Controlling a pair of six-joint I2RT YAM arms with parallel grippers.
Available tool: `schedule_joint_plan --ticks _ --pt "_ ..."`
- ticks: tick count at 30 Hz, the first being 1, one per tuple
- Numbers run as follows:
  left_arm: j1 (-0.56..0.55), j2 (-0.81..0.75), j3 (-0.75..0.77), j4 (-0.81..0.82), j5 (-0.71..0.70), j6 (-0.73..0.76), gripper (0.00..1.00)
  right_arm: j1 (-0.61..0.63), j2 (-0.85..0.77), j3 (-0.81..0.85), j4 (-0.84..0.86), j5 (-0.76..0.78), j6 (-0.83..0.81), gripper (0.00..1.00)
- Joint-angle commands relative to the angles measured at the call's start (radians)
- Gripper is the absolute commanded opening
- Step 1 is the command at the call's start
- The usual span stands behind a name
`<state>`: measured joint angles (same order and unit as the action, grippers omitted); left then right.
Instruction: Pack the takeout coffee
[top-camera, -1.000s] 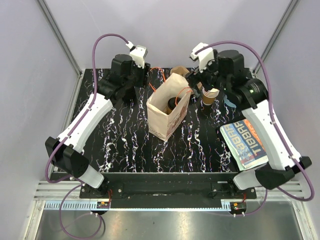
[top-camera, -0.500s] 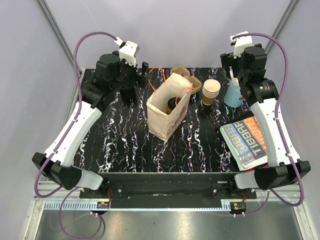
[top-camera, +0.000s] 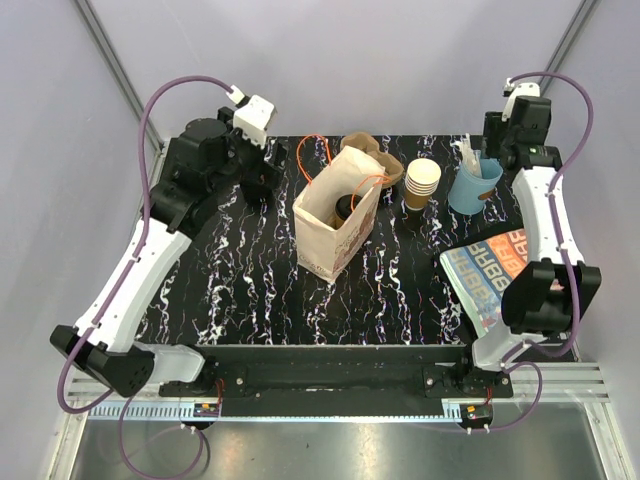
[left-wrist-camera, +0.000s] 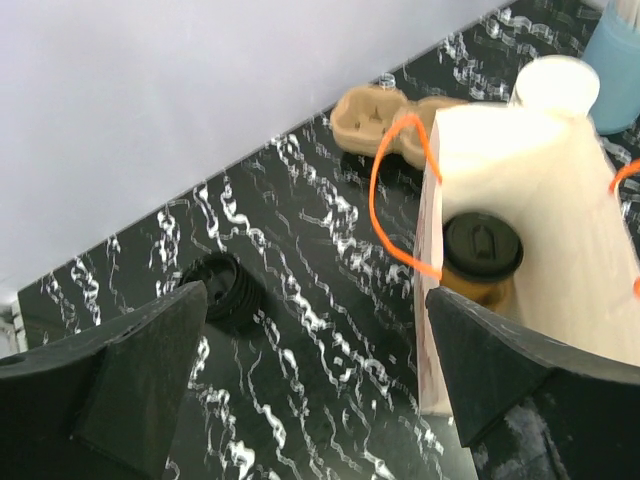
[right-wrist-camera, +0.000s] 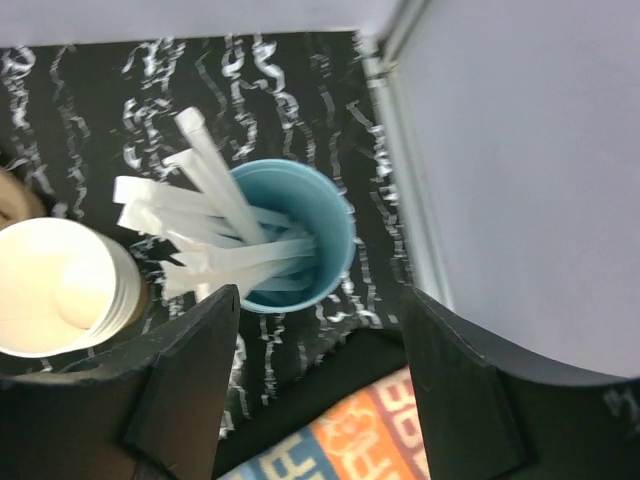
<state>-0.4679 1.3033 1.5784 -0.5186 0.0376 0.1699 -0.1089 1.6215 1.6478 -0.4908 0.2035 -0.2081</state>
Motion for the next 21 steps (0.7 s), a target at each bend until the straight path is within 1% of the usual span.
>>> schedule_joint_plan --ticks 1,7,9,10,16,19,21 --pt "0.008 -0.047 -0.046 0.022 0.019 0.042 0.99 -0.032 0.041 0.036 0.041 -0.16 0.117 0.69" --pt "0.04 -0.105 -0.132 0.06 0.031 0.039 0.99 -0.089 0.08 0.06 0.052 -0.315 0.202 0.68" --pt "0.043 -0.125 -0.162 0.072 0.033 0.039 0.99 -0.097 0.092 0.06 0.057 -0.34 0.202 0.68" --pt "0.043 -0.13 -0.172 0.075 0.033 0.037 0.99 -0.098 0.097 0.061 0.057 -0.36 0.232 0.68" --pt "0.048 -0.153 -0.199 0.089 0.045 0.017 0.99 -0.106 0.115 0.083 0.057 -0.456 0.286 0.67" --pt "0.049 -0.157 -0.201 0.091 0.051 0.01 0.99 -0.106 0.129 0.092 0.055 -0.47 0.305 0.66" --pt "0.049 -0.156 -0.199 0.091 0.053 0.008 0.99 -0.106 0.141 0.096 0.054 -0.448 0.308 0.65"
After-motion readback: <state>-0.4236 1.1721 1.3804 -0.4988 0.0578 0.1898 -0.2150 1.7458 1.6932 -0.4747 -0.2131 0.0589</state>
